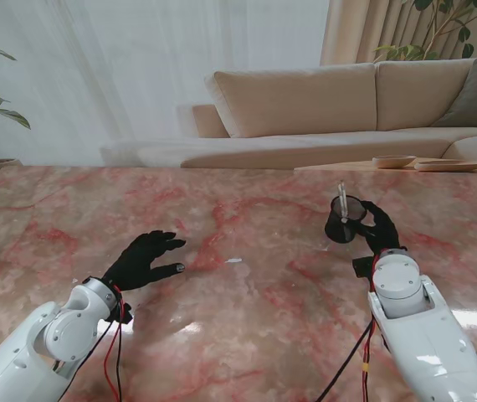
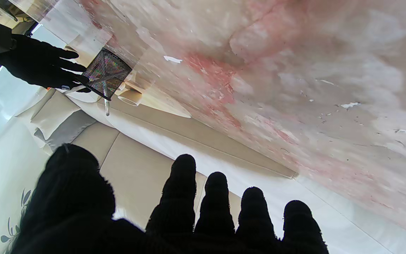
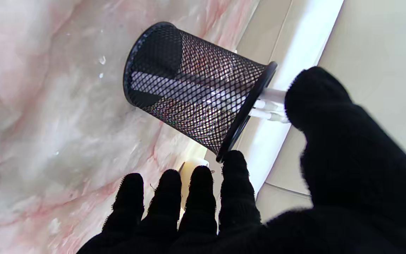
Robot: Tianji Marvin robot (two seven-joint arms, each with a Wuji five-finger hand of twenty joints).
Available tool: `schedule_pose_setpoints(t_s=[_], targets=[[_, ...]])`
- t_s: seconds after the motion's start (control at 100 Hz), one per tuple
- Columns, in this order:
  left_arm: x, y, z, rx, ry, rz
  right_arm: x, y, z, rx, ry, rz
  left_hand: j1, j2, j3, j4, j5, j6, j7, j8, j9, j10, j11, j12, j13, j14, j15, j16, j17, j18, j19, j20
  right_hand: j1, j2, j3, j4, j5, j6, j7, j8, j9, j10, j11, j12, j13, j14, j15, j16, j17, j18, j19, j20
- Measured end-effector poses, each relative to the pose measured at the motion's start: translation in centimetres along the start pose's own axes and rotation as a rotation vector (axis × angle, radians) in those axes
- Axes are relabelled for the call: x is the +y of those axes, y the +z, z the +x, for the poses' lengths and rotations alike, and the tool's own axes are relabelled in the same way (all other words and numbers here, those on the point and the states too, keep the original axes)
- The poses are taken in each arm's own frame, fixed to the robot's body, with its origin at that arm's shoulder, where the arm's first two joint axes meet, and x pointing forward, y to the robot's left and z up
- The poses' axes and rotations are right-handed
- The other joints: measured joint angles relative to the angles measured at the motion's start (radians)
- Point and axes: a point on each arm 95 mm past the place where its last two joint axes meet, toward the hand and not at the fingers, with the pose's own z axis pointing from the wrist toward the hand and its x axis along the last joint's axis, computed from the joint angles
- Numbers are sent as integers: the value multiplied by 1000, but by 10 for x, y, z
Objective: Insert makeup brushes into the holder
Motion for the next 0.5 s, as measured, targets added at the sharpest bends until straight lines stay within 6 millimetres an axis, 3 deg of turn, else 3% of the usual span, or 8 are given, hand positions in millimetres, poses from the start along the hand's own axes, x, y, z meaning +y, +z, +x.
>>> schedule_pose_setpoints(t_s=[0.18,0.32,0.5], targets=[[1,1,0,3,-2,-3,2,-2,-2,8,-26,-5,0,0,0,0,0,0,0,0,0,0,0,0,0,0,0,0,0,0,0,0,-1,0,0,0,-11,6,-9,0,0,0,0,0,0,1,10,0,0,0,0,0],[1,1,0,4,-1,0,3,-4,-4,34,-20,-8,0,0,0,0,0,0,0,0,0,0,0,0,0,0,0,0,0,0,0,0,-4,0,-25,0,-6,68,1,0,0,0,0,0,0,7,12,0,0,1,0,0],[0,1,0,7,0,2,6,-6,-5,76,-34,3,0,0,0,0,0,0,0,0,0,0,0,0,0,0,0,0,0,0,0,0,-59,13,-56,1,-19,71,-8,-3,0,0,0,0,0,8,21,0,0,4,1,0]])
